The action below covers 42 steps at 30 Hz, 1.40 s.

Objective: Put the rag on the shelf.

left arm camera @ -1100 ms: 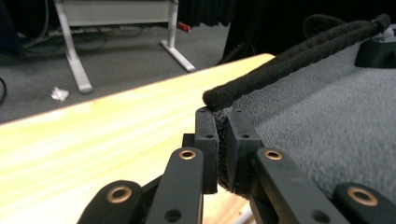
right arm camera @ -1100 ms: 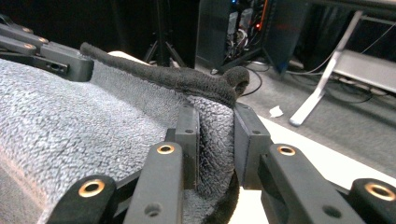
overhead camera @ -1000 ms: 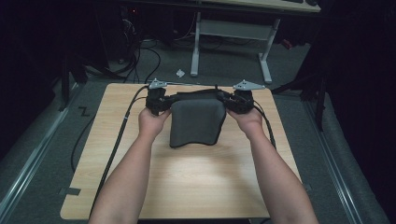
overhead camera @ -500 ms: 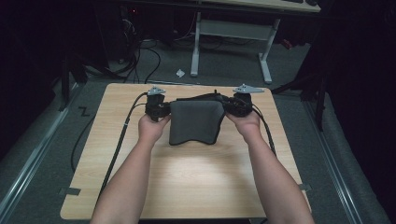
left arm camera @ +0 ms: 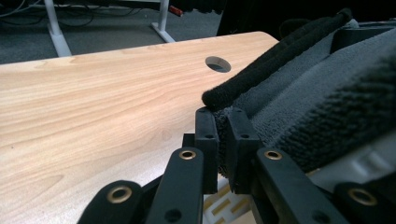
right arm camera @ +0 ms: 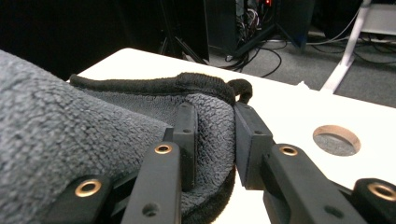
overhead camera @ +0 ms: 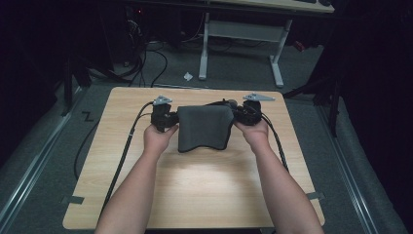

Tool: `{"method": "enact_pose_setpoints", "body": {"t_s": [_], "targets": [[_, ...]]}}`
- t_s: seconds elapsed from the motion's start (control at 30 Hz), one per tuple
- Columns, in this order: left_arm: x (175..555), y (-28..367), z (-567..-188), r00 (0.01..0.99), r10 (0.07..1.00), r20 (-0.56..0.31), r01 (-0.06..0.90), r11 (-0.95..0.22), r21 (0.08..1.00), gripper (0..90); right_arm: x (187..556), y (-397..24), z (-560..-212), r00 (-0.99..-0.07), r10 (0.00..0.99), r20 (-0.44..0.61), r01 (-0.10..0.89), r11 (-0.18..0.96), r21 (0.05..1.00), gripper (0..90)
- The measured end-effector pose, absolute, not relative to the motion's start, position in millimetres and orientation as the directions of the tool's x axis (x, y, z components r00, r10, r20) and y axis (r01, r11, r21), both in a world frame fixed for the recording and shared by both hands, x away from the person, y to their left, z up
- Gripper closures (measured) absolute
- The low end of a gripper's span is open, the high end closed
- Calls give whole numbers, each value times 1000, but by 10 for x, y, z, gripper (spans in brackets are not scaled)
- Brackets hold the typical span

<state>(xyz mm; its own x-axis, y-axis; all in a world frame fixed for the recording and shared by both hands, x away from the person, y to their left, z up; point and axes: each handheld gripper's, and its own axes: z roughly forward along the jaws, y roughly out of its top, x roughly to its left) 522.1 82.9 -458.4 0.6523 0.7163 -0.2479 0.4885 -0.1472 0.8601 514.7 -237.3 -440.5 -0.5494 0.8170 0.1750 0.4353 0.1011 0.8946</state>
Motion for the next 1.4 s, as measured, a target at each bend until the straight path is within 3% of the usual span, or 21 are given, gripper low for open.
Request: {"method": "enact_pose_setpoints", "body": {"t_s": [0.4, 0.63, 1.23, 1.4], "targets": [[5176, 833, -4642, 656, 715, -241, 495, -168, 853, 848, 5176, -2393, -4543, -538, 812, 224, 469, 68, 880, 706], [5157, 829, -4632, 659, 715, -233, 494, -177, 851, 848, 5181, -2436, -4517, -496, 843, 209, 477, 63, 877, 548], [5143, 858, -4608, 648, 728, -226, 503, -186, 844, 839, 5113, -2657, -4323, -445, 883, 148, 431, 66, 900, 554], [5139, 893, -4575, 630, 742, -231, 513, -174, 841, 732, 5112, -2663, -4310, -445, 888, 118, 421, 91, 903, 553]]}}
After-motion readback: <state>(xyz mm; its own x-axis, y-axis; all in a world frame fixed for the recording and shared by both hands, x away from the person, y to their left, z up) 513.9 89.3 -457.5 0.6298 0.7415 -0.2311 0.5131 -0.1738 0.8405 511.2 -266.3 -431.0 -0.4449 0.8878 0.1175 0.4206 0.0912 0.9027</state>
